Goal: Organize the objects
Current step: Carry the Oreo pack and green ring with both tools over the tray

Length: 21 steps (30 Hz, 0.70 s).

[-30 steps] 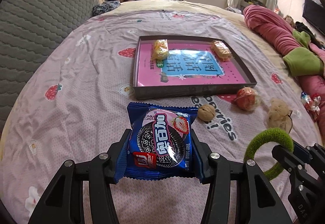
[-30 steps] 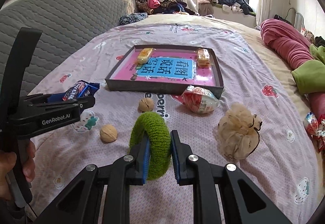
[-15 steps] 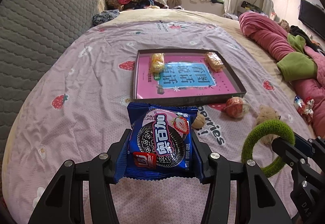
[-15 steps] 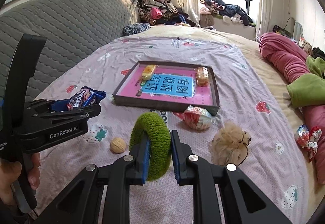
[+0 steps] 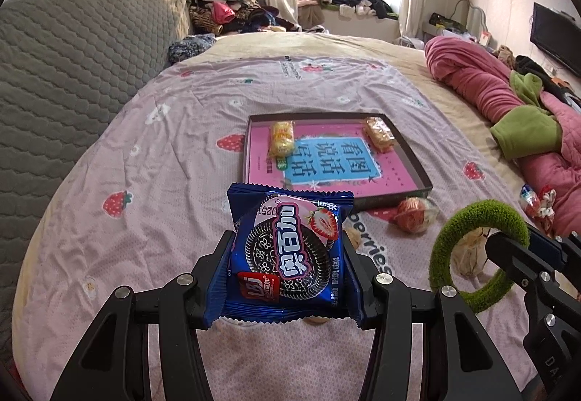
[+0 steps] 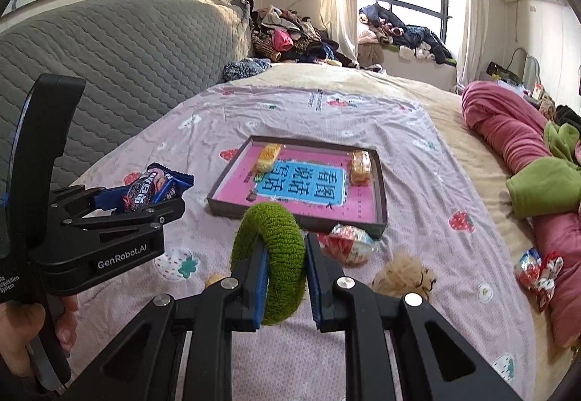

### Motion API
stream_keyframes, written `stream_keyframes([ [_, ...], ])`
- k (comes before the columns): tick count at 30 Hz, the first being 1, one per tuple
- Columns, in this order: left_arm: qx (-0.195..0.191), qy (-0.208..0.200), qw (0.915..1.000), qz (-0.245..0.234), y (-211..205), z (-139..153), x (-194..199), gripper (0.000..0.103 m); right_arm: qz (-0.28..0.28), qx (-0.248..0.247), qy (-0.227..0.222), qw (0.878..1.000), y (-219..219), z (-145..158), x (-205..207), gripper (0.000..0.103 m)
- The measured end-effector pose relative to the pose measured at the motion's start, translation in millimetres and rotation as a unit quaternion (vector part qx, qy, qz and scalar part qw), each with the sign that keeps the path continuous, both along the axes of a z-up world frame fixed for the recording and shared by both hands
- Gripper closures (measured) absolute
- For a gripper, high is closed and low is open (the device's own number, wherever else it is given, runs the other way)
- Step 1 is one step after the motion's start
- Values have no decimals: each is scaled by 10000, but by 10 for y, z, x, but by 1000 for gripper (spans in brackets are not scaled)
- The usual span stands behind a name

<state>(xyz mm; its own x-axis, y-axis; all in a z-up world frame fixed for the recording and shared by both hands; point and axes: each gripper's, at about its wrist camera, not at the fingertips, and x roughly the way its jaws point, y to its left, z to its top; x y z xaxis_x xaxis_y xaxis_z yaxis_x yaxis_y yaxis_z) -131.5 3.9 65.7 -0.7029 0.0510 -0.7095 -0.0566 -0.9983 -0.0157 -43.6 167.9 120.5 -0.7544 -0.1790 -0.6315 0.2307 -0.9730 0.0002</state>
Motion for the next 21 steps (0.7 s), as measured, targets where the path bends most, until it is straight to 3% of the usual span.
stream_keyframes([
  [9,-60,181,9998,-17,44,160,-107,48,-4,33,100,9999,8,106,-177,83],
  [21,-81,160,9998,16,75,154,-471,48,-43,64,142,9999,67,152,-546,83],
])
